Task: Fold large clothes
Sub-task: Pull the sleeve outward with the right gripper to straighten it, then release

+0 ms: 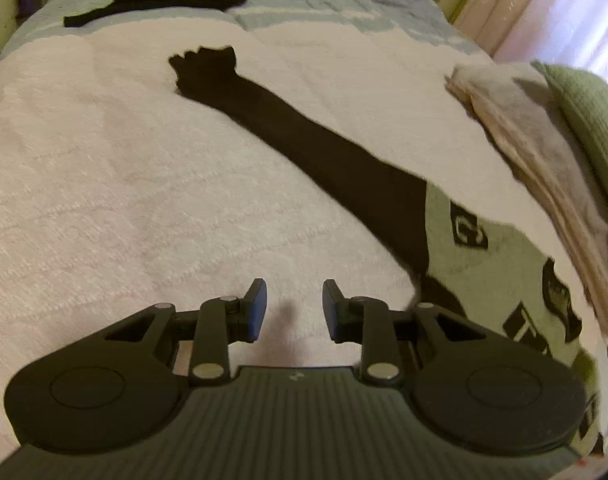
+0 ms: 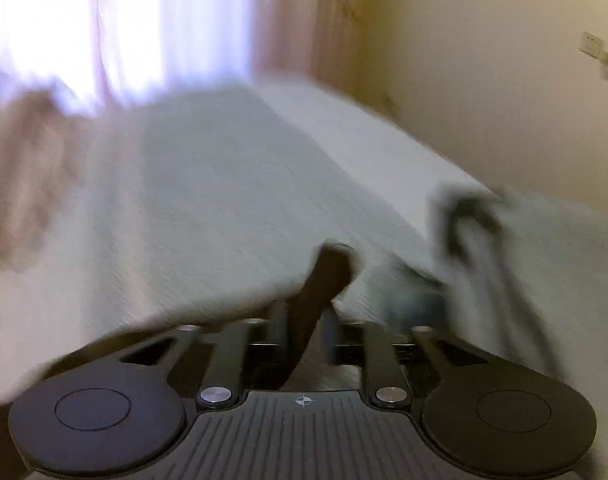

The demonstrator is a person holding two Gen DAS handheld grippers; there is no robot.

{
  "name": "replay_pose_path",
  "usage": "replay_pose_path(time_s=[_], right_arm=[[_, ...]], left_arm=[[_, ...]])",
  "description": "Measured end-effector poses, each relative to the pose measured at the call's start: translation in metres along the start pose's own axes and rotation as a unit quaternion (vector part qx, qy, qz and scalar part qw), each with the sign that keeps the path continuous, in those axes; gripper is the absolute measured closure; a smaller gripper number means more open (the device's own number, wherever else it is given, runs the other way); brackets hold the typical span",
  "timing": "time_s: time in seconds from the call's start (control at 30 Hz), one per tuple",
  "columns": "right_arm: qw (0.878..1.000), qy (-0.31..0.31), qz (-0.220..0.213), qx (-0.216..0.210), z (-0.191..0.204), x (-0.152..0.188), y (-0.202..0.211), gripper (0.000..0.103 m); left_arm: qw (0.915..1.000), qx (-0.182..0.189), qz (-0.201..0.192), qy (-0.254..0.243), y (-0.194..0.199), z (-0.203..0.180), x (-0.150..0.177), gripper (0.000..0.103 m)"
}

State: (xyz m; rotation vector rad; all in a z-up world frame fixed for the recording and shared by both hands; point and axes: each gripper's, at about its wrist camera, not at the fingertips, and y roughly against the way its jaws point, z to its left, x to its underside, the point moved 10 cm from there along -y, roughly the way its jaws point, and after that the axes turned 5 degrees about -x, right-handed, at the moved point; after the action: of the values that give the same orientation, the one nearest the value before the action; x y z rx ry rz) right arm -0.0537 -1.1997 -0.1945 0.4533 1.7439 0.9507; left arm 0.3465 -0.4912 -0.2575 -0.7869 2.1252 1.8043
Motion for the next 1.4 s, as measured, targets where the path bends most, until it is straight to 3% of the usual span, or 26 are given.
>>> replay_pose_path(time_s=[0.03, 0.1, 0.2, 0.23, 0.27, 0.3, 0.37, 0.43, 0.5, 0.63, 0.67, 0.7, 0.73, 0.8, 0.9, 0.93, 0.97, 1.13, 1.17, 1.2, 1.27, 1.4], right_arm=[[0.999, 0.043, 0.009, -0.003, 0.007, 0.010, 0.001, 0.063], [0.994, 0.104, 0.025, -0.004, 0.023, 0.028, 0.009, 0.049], [0.994, 0.103, -0.002, -0.047, 0.049, 0.032, 0.036, 0.047], [0.992, 0.097, -0.023, -0.083, 0.061, 0.029, 0.047, 0.047], [0.984, 0.095, -0.039, -0.144, 0.082, 0.025, 0.056, 0.047], [0.971, 0.095, -0.037, -0.216, 0.107, 0.023, 0.061, 0.047], [0.929, 0.105, -0.004, -0.354, 0.163, 0.023, 0.059, 0.047], [0.886, 0.133, 0.017, -0.443, 0.216, 0.021, 0.050, 0.047], [0.865, 0.164, 0.039, -0.473, 0.262, 0.021, 0.037, 0.047], [0.841, 0.214, 0.056, -0.495, 0.323, 0.029, 0.008, 0.048], [0.834, 0.216, 0.072, -0.502, 0.326, 0.039, 0.008, 0.056], [0.822, 0.217, 0.092, -0.518, 0.330, 0.048, 0.003, 0.091], [0.821, 0.216, 0.101, -0.518, 0.331, 0.052, 0.003, 0.103], [0.839, 0.192, 0.081, -0.502, 0.316, 0.049, 0.003, 0.103], [0.907, 0.093, 0.060, -0.406, 0.275, 0.036, -0.020, 0.103], [0.925, 0.090, 0.066, -0.364, 0.267, 0.040, -0.032, 0.103], [0.930, 0.101, 0.075, -0.345, 0.265, 0.047, -0.040, 0.103], [0.938, 0.071, 0.058, -0.336, 0.257, 0.034, -0.025, 0.103], [0.932, 0.065, 0.039, -0.354, 0.256, 0.029, -0.012, 0.092], [0.922, 0.067, 0.024, -0.381, 0.255, 0.027, 0.001, 0.063], [0.899, 0.101, 0.015, -0.426, 0.264, 0.031, 0.015, 0.038], [0.860, 0.236, 0.048, -0.450, 0.294, 0.048, 0.003, 0.038]], left_arm=[[1.0000, 0.000, 0.006, -0.002, -0.001, -0.002, 0.004, 0.078], [0.9999, 0.005, 0.012, -0.001, -0.001, -0.007, 0.008, 0.078], [0.9997, 0.014, 0.015, -0.012, 0.001, -0.014, 0.008, 0.075], [0.9996, 0.017, 0.015, -0.018, 0.001, -0.016, 0.007, 0.075], [0.9994, 0.021, 0.015, -0.025, 0.001, -0.019, 0.005, 0.074], [0.9989, 0.028, 0.015, -0.035, 0.000, -0.023, 0.003, 0.073], [0.9979, 0.040, 0.015, -0.048, -0.003, -0.031, -0.001, 0.073], [0.9974, 0.047, 0.011, -0.054, -0.008, -0.038, -0.008, 0.073], [0.9973, 0.055, 0.008, -0.048, -0.015, -0.043, -0.017, 0.073], [0.9966, 0.068, 0.006, -0.047, -0.027, -0.050, -0.031, 0.073], [0.9963, 0.070, 0.007, -0.049, -0.029, -0.050, -0.033, 0.073], [0.9960, 0.072, 0.008, -0.053, -0.030, -0.050, -0.035, 0.073], [0.9957, 0.073, 0.010, -0.056, -0.032, -0.049, -0.036, 0.073], [0.9953, 0.075, 0.010, -0.061, -0.034, -0.045, -0.038, 0.073], [0.9959, 0.068, 0.015, -0.058, -0.040, -0.036, -0.036, 0.073], [0.9963, 0.065, 0.019, -0.054, -0.044, -0.033, -0.034, 0.073], [0.9965, 0.060, 0.023, -0.053, -0.047, -0.031, -0.031, 0.073], [0.9947, 0.061, 0.036, -0.075, -0.051, -0.033, -0.019, 0.073], [0.9941, 0.065, 0.035, -0.079, -0.047, -0.034, -0.019, 0.073], [0.9936, 0.069, 0.033, -0.083, -0.043, -0.034, -0.018, 0.072], [0.9931, 0.073, 0.031, -0.086, -0.035, -0.032, -0.017, 0.071], [0.9936, 0.072, 0.027, -0.083, -0.024, -0.023, -0.014, 0.071]])
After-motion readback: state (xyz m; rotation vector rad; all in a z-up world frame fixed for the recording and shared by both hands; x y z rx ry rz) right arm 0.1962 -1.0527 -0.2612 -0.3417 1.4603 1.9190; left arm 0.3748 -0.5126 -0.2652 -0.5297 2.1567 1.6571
